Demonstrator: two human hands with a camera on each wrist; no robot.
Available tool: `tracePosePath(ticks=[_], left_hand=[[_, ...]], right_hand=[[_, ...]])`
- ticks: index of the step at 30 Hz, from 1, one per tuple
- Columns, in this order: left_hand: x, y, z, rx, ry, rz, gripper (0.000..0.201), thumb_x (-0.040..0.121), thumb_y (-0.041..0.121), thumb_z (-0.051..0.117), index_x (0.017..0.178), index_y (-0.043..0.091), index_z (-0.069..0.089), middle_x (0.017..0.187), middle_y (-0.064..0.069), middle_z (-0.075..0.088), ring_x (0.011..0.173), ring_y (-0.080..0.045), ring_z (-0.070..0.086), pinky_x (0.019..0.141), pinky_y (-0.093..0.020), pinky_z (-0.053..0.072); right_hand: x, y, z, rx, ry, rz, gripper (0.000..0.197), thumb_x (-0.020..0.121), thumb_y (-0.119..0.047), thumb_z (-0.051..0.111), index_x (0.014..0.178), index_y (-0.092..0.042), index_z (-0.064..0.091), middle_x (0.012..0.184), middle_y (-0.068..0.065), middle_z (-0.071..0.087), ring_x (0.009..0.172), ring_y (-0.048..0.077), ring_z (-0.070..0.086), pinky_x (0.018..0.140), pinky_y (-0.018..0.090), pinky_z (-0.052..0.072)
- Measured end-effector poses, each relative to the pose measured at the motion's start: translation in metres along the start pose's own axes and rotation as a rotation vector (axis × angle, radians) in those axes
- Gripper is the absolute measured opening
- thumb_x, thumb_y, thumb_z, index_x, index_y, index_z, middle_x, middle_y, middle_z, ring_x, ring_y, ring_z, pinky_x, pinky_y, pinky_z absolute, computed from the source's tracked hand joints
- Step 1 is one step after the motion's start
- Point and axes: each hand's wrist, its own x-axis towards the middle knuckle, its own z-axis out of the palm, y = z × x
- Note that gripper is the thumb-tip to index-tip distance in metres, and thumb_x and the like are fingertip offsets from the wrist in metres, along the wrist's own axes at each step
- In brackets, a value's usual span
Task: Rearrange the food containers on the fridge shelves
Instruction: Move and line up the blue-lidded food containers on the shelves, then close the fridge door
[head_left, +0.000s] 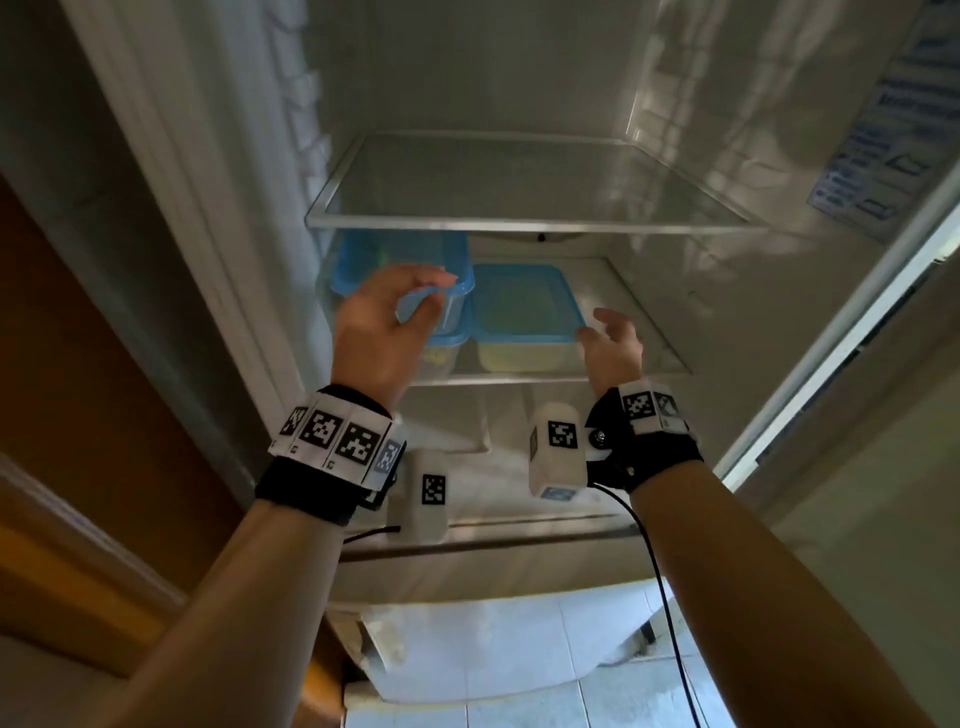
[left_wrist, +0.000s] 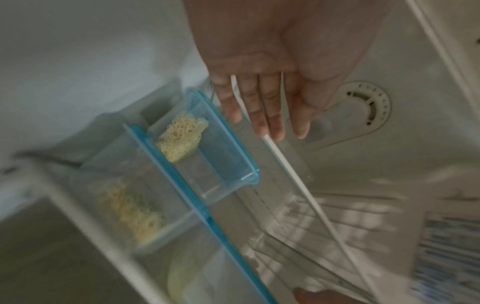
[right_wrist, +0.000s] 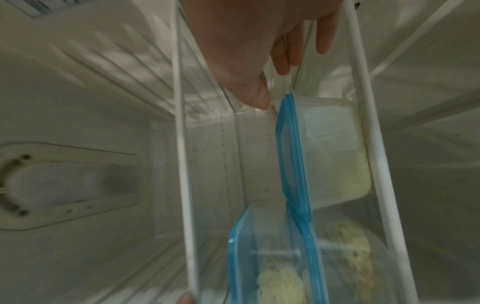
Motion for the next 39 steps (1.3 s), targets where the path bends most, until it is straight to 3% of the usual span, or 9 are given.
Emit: tracePosePath(ticks=[2,8,11,15,21,31,33,35,39], left_hand=[[-0.021,0.008,-0.003,-0.169,-0.087,-0.132,0.018,0.08,0.009,0.059,0.078,0.025,0.066,0.08,0.017,0.07,0.079,0.004,0.063,0.078,-0.011,0.048],[-0.101,0.028,0.001,-0.279,-0.398,-0.273,0.022,0.088,-0.004,0.047,0.099,0.004,0.065,0.07,0.013,0.069,0.059,0.008,0.062,0.057,-0.004,0.044],[-0.144,0.039,0.015,-0.263,-0.511,-0.304,0.024,0.089,0.002,0.049,0.089,0.019,0.066,0.063,0.02,0.071,0.056,0.008,0.06,0.056,-0.004,0.043],[-0.194,0.075,0.043,-0.338,-0.652,-0.332,0.02,0.09,-0.001,0.047,0.102,0.004,0.063,0.074,0.006,0.069,0.055,0.008,0.06,0.055,-0.004,0.044],[-0.253,0.137,0.093,-0.383,-0.815,-0.283,0.021,0.089,0.004,0.049,0.092,0.018,0.065,0.063,0.021,0.071,0.058,0.007,0.061,0.058,-0.006,0.045],[-0.399,0.226,0.164,-0.409,-0.874,-0.336,0.026,0.091,0.009,0.048,0.083,0.028,0.063,0.063,0.022,0.071,0.066,0.005,0.064,0.072,-0.024,0.046],[-0.427,0.242,0.173,-0.432,-0.883,-0.354,0.019,0.09,0.017,0.047,0.089,0.027,0.064,0.071,0.021,0.073,0.075,0.005,0.065,0.081,-0.03,0.046],[-0.451,0.259,0.18,-0.431,-0.92,-0.332,0.032,0.088,0.031,0.041,0.11,0.022,0.063,0.099,0.011,0.072,0.099,-0.003,0.064,0.091,-0.032,0.044],[-0.479,0.278,0.19,-0.453,-0.9,-0.361,0.042,0.09,0.036,0.03,0.127,0.027,0.047,0.135,0.0,0.054,0.123,-0.013,0.049,0.096,-0.029,0.038]], right_hand=[[-0.027,0.005,-0.003,0.145,-0.041,-0.079,0.024,0.074,-0.012,0.052,0.097,-0.016,0.06,0.103,0.009,0.054,0.086,0.017,0.054,0.074,0.024,0.046],[-0.122,0.041,-0.049,0.158,0.049,-0.104,0.028,0.076,-0.001,0.052,0.079,-0.028,0.056,0.094,-0.002,0.056,0.095,0.018,0.051,0.087,0.038,0.044],[-0.17,0.06,-0.091,0.163,0.118,-0.084,0.026,0.076,0.001,0.051,0.085,-0.022,0.058,0.088,-0.005,0.056,0.089,0.016,0.052,0.076,0.029,0.047],[-0.224,0.075,-0.153,0.157,0.266,-0.063,0.025,0.07,-0.006,0.051,0.075,-0.03,0.058,0.086,-0.004,0.06,0.087,0.017,0.056,0.082,0.036,0.046],[-0.292,0.081,-0.246,0.178,0.376,-0.123,0.032,0.079,0.006,0.047,0.075,-0.024,0.058,0.081,0.004,0.064,0.066,0.002,0.056,0.069,0.024,0.044],[-0.416,0.091,-0.374,0.018,0.077,-0.225,0.028,0.082,0.0,0.051,0.077,-0.025,0.06,0.076,-0.005,0.065,0.07,0.006,0.061,0.061,0.02,0.05],[-0.436,0.096,-0.398,-0.002,0.052,-0.263,0.029,0.081,0.002,0.051,0.077,-0.025,0.062,0.076,-0.005,0.066,0.069,0.004,0.062,0.061,0.019,0.052],[-0.45,0.102,-0.422,0.009,0.091,-0.292,0.032,0.08,0.005,0.049,0.075,-0.024,0.062,0.074,-0.002,0.066,0.064,0.001,0.061,0.059,0.018,0.052],[-0.465,0.114,-0.463,0.123,0.344,-0.239,0.023,0.067,-0.005,0.048,0.072,-0.024,0.061,0.07,-0.007,0.064,0.059,0.001,0.057,0.055,0.016,0.047]])
